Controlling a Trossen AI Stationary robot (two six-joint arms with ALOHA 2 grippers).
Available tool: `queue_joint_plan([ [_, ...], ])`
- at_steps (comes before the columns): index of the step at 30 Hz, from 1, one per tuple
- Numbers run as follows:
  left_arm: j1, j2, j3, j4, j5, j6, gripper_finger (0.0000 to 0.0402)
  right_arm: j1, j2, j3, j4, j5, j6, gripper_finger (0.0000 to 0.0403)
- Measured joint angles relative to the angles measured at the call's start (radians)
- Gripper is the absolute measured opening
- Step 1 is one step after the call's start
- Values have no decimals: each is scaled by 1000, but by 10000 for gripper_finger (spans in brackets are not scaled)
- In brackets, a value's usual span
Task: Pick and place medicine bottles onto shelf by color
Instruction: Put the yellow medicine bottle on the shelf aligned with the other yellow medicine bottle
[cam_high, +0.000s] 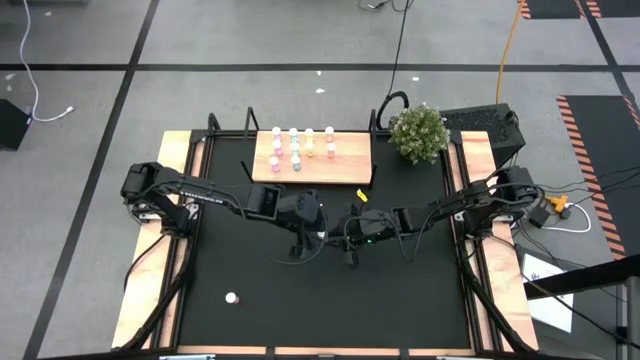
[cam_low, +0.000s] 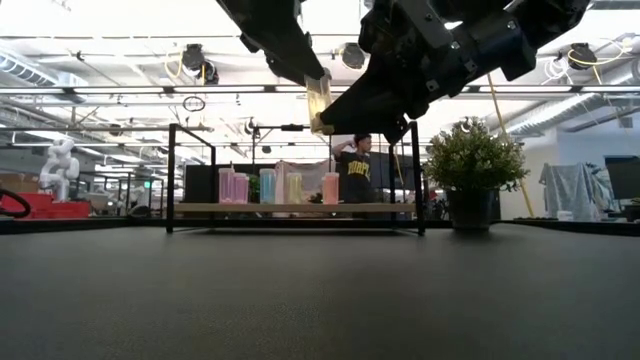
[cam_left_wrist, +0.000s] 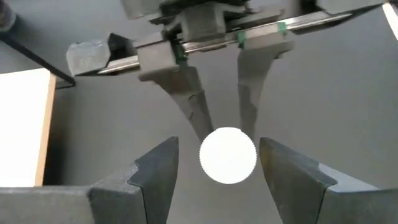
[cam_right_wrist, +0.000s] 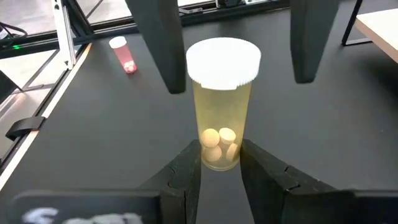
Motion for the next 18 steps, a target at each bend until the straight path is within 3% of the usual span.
queue_joint_plan([
  [12, 23, 0, 0, -5, 27, -9, 117, -2, 0, 0, 0, 5, 10, 96],
  [18, 35, 1, 0, -7, 28, 8, 129, -18, -2, 1, -28, 9, 77, 112],
])
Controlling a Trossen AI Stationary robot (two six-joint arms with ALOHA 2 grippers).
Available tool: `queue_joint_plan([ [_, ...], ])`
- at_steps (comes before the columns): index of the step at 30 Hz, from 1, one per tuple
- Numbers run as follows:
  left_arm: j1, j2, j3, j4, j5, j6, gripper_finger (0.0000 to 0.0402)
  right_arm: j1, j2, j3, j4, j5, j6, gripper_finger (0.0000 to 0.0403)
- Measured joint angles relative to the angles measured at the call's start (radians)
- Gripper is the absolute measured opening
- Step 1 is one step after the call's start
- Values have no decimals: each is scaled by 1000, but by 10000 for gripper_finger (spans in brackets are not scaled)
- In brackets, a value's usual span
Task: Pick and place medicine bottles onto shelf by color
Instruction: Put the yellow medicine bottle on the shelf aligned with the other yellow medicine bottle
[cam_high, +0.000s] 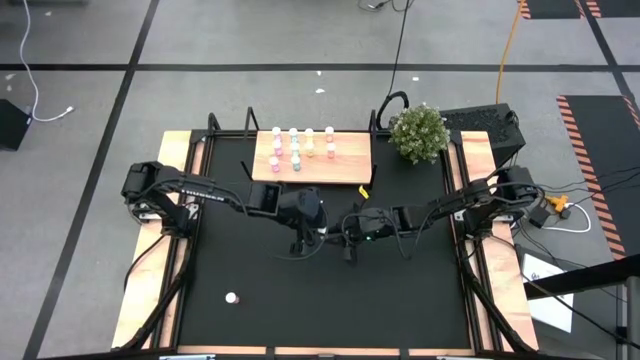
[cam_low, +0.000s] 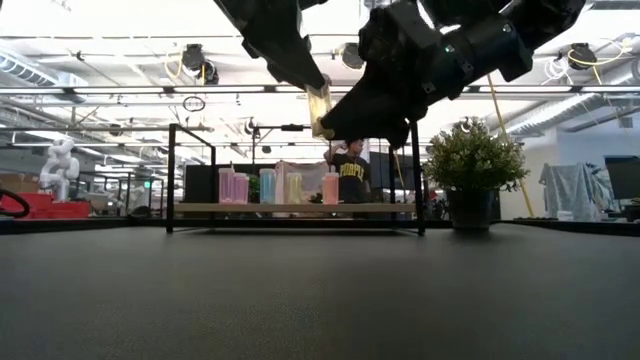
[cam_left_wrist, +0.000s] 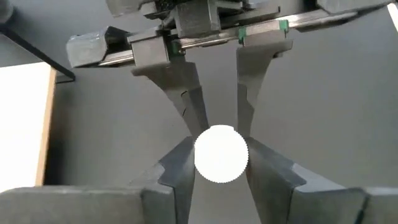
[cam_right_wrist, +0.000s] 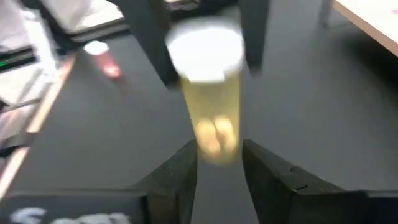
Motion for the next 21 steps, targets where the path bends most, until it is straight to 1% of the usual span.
queue_joint_plan([
  [2, 15, 0, 0, 1, -4, 3, 141, -4, -3, 1, -40, 36, 35, 130],
  [4, 39, -1, 0, 3, -18, 10, 145, -8, -10, -1, -103, 101, 83, 153],
  [7, 90, -5, 0, -8, -62, 48, 136, -10, -53, -1, -235, 223, 212, 185],
  [10, 165, -8, 1, -3, -117, 131, 123, -17, -93, -1, -369, 281, 310, 206],
  [14, 283, -8, 1, 11, -127, 228, 119, -23, -141, -1, -452, 293, 340, 211],
  [17, 367, 4, 2, 15, -91, 298, 130, -24, -156, -1, -471, 321, 341, 208],
  [21, 442, 41, 2, 16, -48, 337, 139, -25, -159, -1, -466, 336, 342, 206],
])
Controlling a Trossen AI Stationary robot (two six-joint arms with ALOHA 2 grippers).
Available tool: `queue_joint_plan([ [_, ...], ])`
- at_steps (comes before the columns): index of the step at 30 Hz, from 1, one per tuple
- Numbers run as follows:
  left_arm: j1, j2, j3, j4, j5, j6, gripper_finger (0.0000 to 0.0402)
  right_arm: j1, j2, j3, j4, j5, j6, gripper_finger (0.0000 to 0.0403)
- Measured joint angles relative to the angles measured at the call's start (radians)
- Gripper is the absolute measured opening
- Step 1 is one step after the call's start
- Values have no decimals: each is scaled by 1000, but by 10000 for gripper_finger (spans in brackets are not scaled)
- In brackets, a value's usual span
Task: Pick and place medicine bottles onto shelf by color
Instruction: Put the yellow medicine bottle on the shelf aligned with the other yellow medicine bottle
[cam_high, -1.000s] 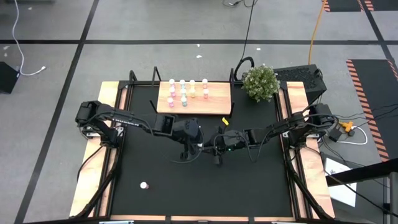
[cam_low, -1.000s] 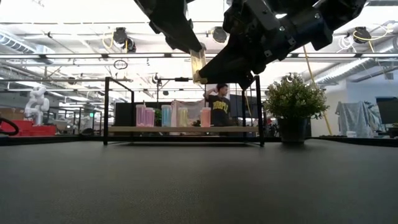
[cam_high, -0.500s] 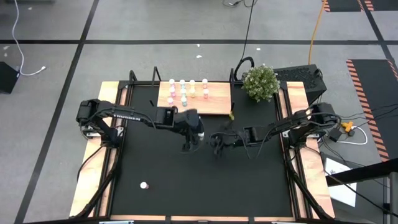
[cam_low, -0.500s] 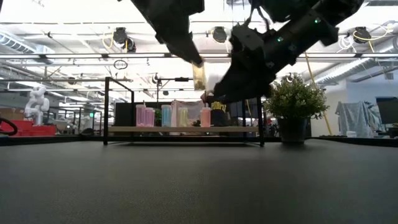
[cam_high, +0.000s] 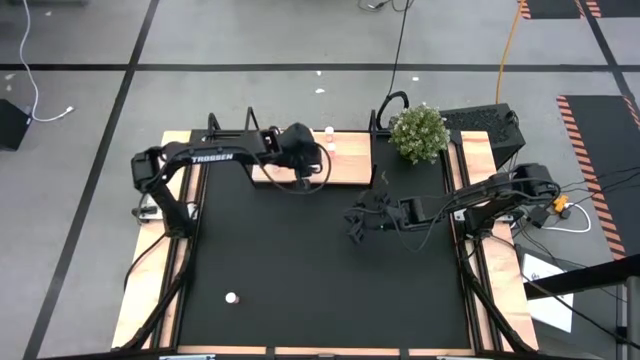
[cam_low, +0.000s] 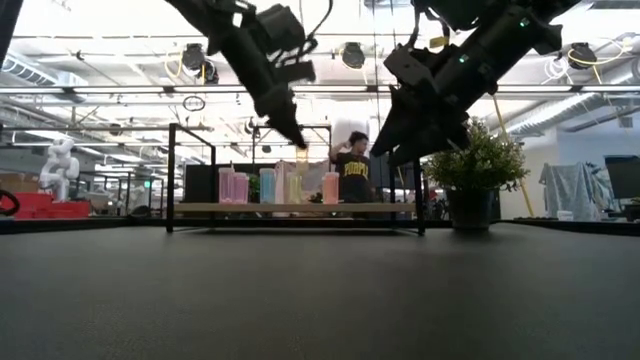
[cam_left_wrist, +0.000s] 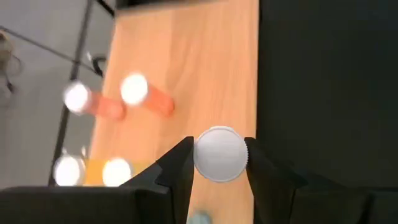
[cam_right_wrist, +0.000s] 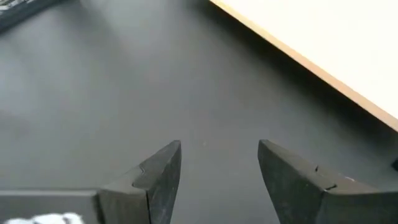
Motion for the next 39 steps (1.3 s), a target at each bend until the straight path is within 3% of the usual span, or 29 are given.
queue_joint_plan([
  [7, 30, 62, -1, 24, 6, 58, 122, -3, 1, -1, -6, -32, -7, 206],
  [16, 25, 79, -1, 46, -60, 63, 135, -5, 1, 0, -36, -137, -68, 206],
  [39, 72, 112, -1, 32, -38, 100, 129, -50, 1, 0, -22, -134, -88, 206],
])
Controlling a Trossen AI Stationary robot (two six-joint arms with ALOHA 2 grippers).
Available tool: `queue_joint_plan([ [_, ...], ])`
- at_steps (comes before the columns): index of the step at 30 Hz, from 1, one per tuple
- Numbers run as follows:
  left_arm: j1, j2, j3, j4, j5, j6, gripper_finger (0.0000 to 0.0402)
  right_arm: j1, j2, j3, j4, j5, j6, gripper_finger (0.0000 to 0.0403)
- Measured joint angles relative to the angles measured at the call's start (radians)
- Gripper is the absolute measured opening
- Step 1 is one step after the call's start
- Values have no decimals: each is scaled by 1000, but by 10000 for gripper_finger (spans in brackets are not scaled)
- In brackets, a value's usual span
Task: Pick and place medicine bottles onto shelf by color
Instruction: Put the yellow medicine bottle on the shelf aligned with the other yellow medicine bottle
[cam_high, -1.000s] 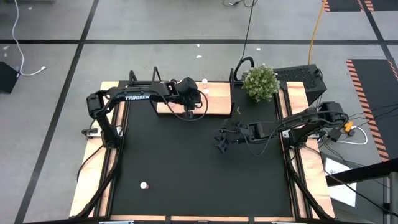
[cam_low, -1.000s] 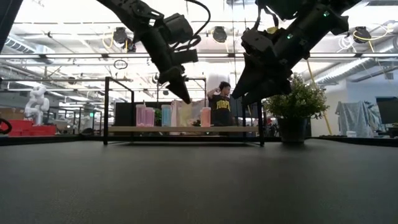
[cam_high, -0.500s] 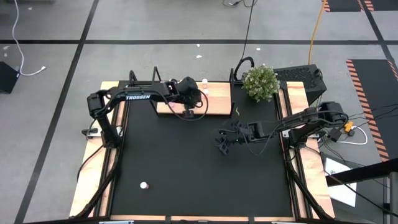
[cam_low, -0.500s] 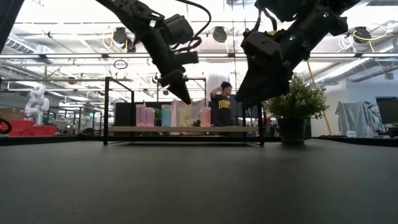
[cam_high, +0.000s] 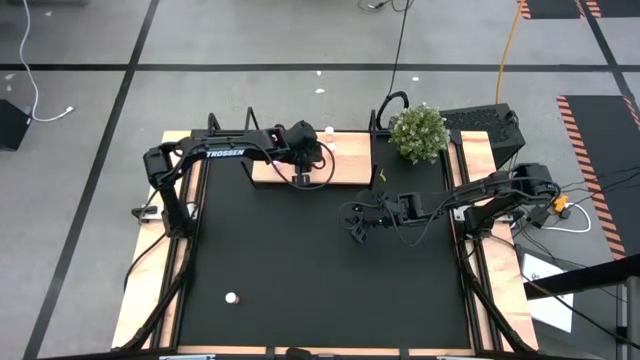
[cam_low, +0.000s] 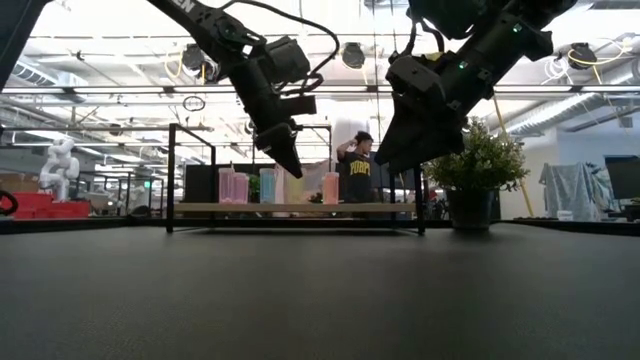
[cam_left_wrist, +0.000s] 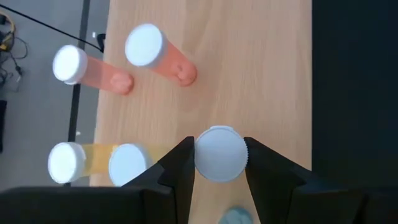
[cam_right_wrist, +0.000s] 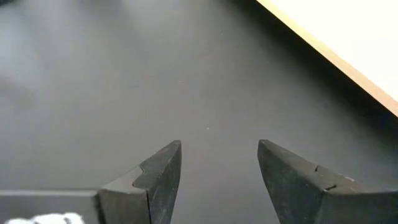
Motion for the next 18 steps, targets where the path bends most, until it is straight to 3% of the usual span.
queue_joint_plan([
  [18, -1, 0, 0, -1, 57, -52, 141, 0, 0, 0, 0, -2, 61, 206],
])
